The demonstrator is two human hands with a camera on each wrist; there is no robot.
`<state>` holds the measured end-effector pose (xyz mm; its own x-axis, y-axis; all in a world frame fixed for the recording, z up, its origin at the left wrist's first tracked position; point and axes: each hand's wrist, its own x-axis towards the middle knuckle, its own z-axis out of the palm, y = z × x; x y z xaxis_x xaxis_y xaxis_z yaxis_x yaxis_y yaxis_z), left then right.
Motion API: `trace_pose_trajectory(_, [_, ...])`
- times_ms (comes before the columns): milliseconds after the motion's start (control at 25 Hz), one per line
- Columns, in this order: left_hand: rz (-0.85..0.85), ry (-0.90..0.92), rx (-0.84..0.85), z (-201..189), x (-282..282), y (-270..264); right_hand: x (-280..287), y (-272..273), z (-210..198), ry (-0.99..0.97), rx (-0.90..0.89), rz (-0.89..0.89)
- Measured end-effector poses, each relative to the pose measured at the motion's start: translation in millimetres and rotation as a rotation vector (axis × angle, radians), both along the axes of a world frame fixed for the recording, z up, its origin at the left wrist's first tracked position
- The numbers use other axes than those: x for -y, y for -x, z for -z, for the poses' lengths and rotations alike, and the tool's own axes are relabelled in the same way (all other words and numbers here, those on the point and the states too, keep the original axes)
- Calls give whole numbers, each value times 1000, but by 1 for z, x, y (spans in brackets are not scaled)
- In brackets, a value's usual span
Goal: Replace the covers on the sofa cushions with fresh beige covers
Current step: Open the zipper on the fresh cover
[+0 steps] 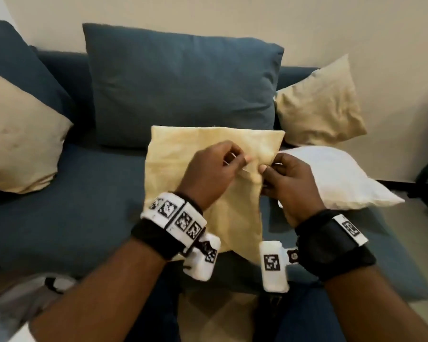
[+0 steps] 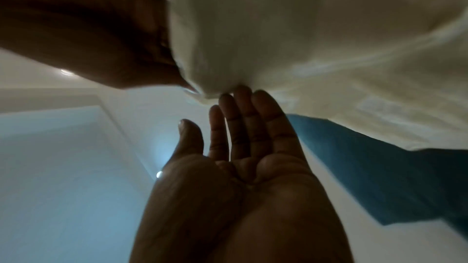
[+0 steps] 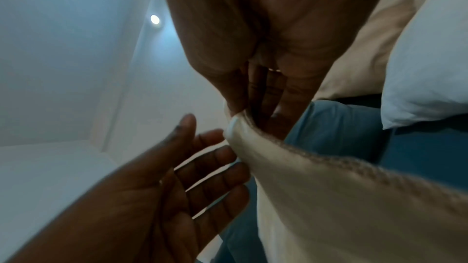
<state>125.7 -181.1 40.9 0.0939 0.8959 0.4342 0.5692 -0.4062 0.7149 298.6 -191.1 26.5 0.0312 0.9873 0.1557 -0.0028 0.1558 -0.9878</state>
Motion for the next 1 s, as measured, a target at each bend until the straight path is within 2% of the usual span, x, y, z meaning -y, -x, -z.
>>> trace_pose_trajectory(120, [104,155,142,43,25,-18,3,-1,26,39,57,-41])
trace_pose_trajectory(200, [56,182,142,58,25,-17,4,-1,36,47,93,-33])
trace_pose_trajectory(320, [-37,166,18,64,28,-15,4,1,43,47,106,-2])
trace_pose_trajectory(480, [-137,-50,-304,70,36,-16,1,6,52,-44,220,91])
trace_pose_trajectory(560, [-139,-102,-358,76,39,-18,0,8,58,-71,264,156])
trace_pose_trajectory(640, [-133,-84,-320,83,41,-17,1,10,62,-75,281,162])
trace_pose_trajectory(840, [-149,-55,-182,95,36,-14,11,8,63,-20,371,-35])
trace_pose_trajectory(920, [-148,-85,-162,94,36,-16,12,5,62,-8,364,-27])
trace_pose_trajectory(1000, [-131,-43,-47,92,36,-16,11,3,62,-2,326,23])
